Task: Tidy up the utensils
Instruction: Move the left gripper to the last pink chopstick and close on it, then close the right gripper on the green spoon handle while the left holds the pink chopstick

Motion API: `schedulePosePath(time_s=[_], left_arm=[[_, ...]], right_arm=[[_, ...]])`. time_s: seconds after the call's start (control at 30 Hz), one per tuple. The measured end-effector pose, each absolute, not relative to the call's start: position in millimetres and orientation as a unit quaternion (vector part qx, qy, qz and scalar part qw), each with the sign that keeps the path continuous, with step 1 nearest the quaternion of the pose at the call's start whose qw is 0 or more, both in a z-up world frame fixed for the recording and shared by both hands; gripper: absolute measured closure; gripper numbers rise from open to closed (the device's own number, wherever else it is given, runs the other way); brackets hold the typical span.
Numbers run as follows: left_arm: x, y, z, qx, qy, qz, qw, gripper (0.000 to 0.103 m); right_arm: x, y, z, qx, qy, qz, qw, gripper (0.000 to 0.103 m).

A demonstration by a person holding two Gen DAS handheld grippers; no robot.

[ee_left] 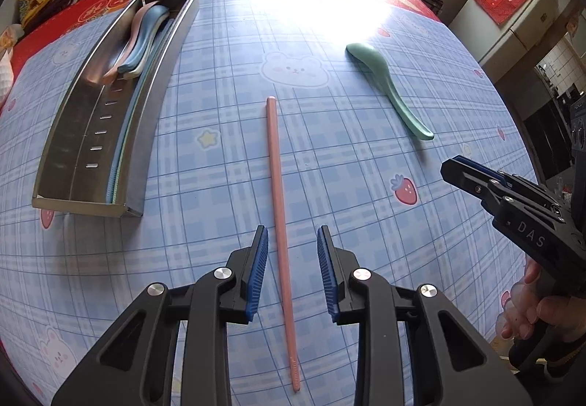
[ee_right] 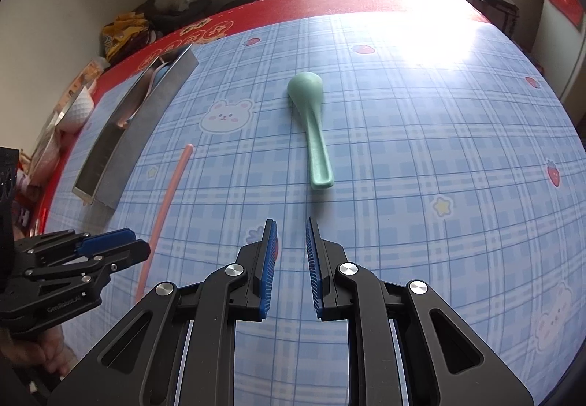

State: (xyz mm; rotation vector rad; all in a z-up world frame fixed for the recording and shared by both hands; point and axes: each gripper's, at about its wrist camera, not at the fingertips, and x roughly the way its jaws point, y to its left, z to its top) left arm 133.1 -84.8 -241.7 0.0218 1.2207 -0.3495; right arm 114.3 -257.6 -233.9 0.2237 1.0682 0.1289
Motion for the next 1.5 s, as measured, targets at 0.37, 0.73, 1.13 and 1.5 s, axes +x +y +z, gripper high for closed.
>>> schedulePosePath(time_s=[0.37,0.73,1.13,1.5], left_arm=[[144,-93,-255,0.04,0.577,-0.143,0.803,0.089],[143,-97,-256,0.056,0.568,-0.148,0.807,0.089],[135,-98,-257,0.075,0.551,-0.151,0.818,0.089],[136,-76,-242,0.022,0.546,-0.154,0.824,0.097]], right_arm=[[119,-270,-241,0.116,0.512,0.052,0.85,0.086],[123,-270,-246,0.12,0.518,0.052,0.846,0.086],[119,-270,-251,0.124,0.523,0.043,0.842,0.086],[114,-275,-246,0.123,0.517,0.034,0.846,0.086]])
